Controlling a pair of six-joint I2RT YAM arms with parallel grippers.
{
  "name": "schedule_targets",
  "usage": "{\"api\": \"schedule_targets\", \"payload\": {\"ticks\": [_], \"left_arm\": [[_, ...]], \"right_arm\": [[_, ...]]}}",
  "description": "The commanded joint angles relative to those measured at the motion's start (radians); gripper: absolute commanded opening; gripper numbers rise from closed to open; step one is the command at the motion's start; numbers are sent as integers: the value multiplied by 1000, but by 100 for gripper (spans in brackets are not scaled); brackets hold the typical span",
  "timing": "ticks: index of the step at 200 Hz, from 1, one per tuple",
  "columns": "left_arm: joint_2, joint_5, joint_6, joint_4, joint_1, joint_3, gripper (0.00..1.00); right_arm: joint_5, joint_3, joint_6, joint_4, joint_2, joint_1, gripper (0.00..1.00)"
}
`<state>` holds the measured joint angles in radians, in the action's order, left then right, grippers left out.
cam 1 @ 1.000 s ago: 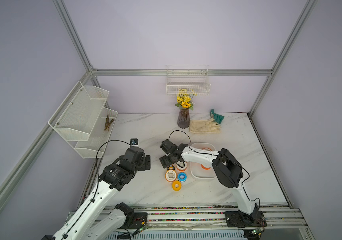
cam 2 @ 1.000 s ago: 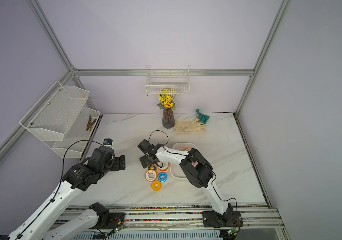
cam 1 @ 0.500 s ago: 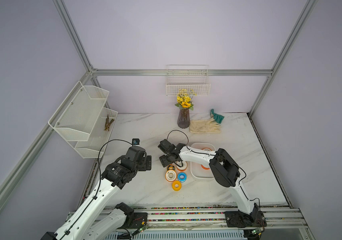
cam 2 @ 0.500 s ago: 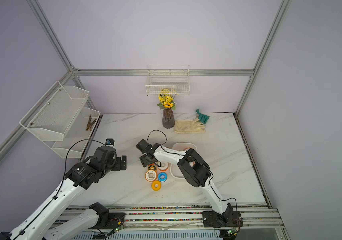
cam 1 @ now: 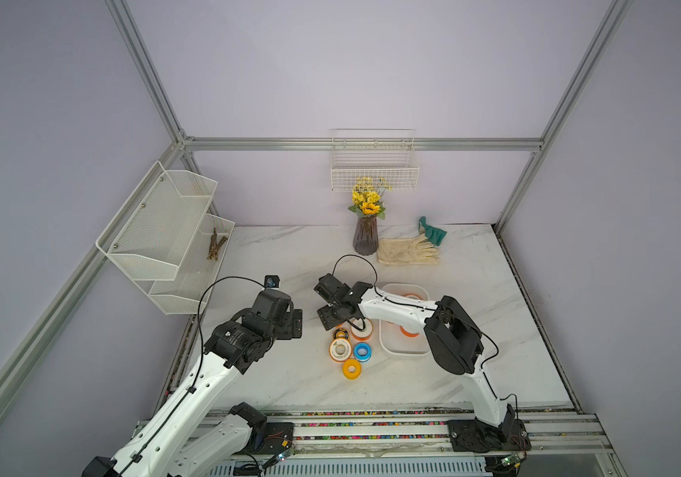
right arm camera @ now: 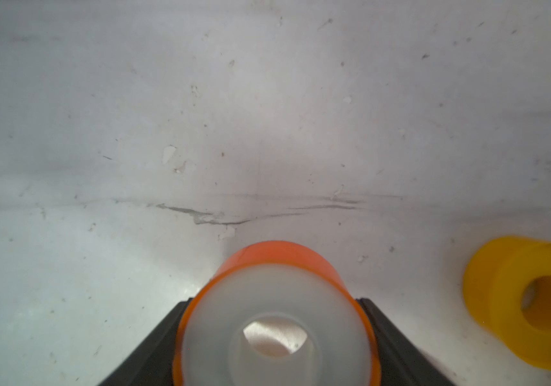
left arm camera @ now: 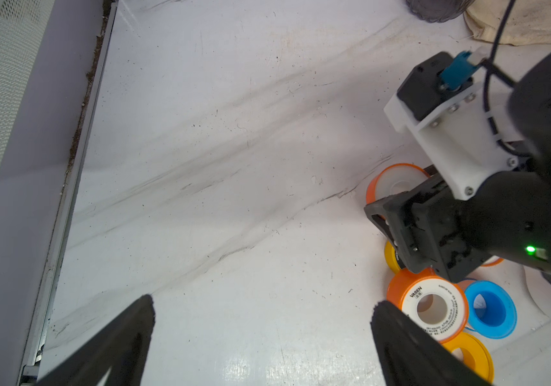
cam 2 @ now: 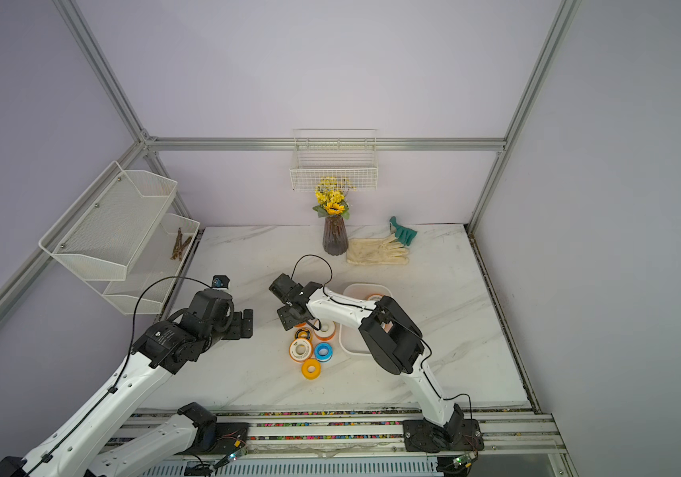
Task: Put the sealing tape into the storage box
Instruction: Pick up the sealing tape at the center of the board, then place the sealing tape in the storage box.
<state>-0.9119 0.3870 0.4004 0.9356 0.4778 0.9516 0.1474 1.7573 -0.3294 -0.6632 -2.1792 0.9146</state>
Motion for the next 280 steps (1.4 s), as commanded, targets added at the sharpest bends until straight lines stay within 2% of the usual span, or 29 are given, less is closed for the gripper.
{"api": "schedule_targets", "payload": {"ticks": [1, 8, 10, 15, 65, 99, 137, 171, 247, 280], "left_arm": [[4, 4, -11, -23, -8, 4, 100], [4, 4, -9, -23, -9, 4, 100], [3, 4, -10, -23, -8, 4, 100], [1, 4, -11, -23, -8, 4, 100], [-2, -2, -14, -21, -8, 4, 100], [-2, -3, -15, -23, -8, 4, 100], [-16, -11, -18, -23, -8, 6, 100], [-34, -27, -33, -23, -16, 9, 100], [-43, -41, -39, -26, -27, 7, 100], [-48, -54, -42, -27, -28, 9, 100]], "right_arm": [[64, -23, -4, -23, 131, 6, 68], [79, -43, -5, -21, 161, 4, 68], [83, -48, -6, -21, 169, 4, 63], [95, -65, -8, -21, 192, 3, 62], [222, -305, -7, 5, 431, -30, 62], [191, -538, -29, 77, 597, -92, 61], [137, -730, -68, 132, 712, -152, 61], [111, -814, -76, 164, 724, -172, 61], [42, -863, -79, 207, 686, -175, 63], [54, -877, -84, 220, 671, -175, 64]]}}
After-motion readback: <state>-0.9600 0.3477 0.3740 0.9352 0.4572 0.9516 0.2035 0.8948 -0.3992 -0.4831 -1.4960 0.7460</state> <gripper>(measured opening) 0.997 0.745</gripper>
